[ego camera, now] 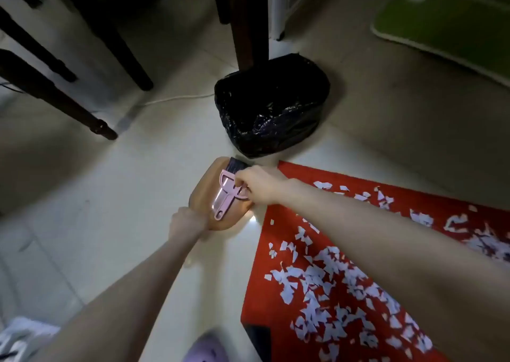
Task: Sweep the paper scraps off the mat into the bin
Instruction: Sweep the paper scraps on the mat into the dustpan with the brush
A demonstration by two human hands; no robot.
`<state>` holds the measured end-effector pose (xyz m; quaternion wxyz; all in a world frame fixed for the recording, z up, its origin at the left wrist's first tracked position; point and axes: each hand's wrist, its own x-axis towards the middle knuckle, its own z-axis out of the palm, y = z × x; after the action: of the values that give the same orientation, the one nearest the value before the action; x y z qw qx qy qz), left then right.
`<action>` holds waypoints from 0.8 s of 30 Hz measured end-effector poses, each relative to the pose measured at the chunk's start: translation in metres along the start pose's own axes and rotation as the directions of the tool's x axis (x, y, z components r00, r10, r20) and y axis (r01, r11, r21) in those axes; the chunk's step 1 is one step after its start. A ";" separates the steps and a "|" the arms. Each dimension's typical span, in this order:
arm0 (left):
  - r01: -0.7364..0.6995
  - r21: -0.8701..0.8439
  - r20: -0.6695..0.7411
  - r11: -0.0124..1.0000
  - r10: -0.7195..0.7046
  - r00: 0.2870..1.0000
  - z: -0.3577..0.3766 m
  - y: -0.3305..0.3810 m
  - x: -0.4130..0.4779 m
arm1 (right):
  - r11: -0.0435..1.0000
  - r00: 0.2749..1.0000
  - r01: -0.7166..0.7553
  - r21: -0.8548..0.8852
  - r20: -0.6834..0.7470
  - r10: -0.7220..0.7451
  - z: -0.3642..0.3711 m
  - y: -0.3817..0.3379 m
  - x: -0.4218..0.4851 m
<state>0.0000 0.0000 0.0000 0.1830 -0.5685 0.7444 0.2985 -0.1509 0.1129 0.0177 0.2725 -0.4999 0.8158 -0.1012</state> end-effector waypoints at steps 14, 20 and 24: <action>0.046 -0.006 -0.084 0.999 -0.046 0.995 0.047 -0.006 0.050 | 0.996 0.977 0.090 0.008 0.191 -0.090 0.091 0.010 0.064; 0.012 0.079 -0.141 0.997 -0.001 0.990 0.036 -0.018 0.054 | 0.982 0.989 0.078 -0.172 0.141 -0.054 0.103 -0.007 0.072; -0.005 0.216 -0.229 0.976 0.055 0.972 0.010 -0.024 0.051 | 0.996 0.997 0.077 -0.055 -0.008 -0.078 0.097 -0.014 0.071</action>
<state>0.0081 -0.0353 -0.0439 0.1498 -0.5653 0.7971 0.1505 -0.1123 0.0552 -0.0810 0.2505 -0.5378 0.7997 -0.0919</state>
